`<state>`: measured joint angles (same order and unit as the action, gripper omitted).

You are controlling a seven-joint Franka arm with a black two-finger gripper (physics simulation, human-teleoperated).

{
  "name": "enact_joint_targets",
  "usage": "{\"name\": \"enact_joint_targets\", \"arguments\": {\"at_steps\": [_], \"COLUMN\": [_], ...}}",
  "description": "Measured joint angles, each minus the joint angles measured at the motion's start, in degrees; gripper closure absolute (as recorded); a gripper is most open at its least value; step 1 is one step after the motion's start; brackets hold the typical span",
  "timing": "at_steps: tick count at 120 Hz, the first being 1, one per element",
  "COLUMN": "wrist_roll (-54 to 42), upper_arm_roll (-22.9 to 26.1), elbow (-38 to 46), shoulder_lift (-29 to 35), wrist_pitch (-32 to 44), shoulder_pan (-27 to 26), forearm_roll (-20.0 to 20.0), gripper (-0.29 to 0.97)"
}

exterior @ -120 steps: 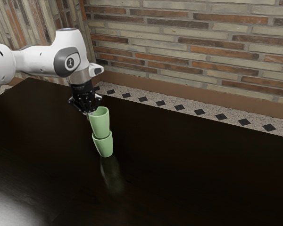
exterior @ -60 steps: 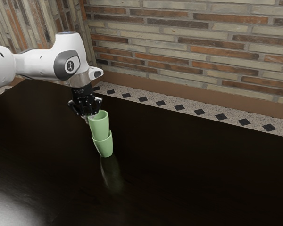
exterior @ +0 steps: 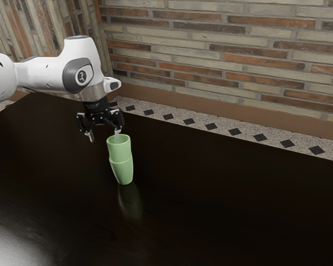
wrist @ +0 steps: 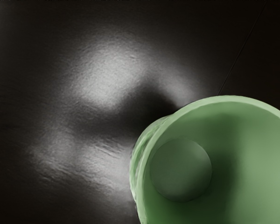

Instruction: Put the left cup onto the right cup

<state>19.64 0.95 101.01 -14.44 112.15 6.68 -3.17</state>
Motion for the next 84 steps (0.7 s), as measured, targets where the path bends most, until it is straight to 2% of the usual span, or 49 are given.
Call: {"name": "enact_joint_targets", "arguments": {"at_steps": [17, 46, 84], "wrist_roll": [-0.1, -0.85, -5.33], "upper_arm_roll": [-0.02, 0.1, 0.44], "elbow": [0.02, -0.01, -0.33], "shoulder_lift": [1.54, 4.86, 7.8], "wrist_pitch": [-0.06, -0.52, -0.74], "shoulder_pan": [-0.26, -1.88, -2.13], "forearm_roll": [0.53, 4.58, 7.07], "gripper": [0.03, 0.01, 0.0]}}
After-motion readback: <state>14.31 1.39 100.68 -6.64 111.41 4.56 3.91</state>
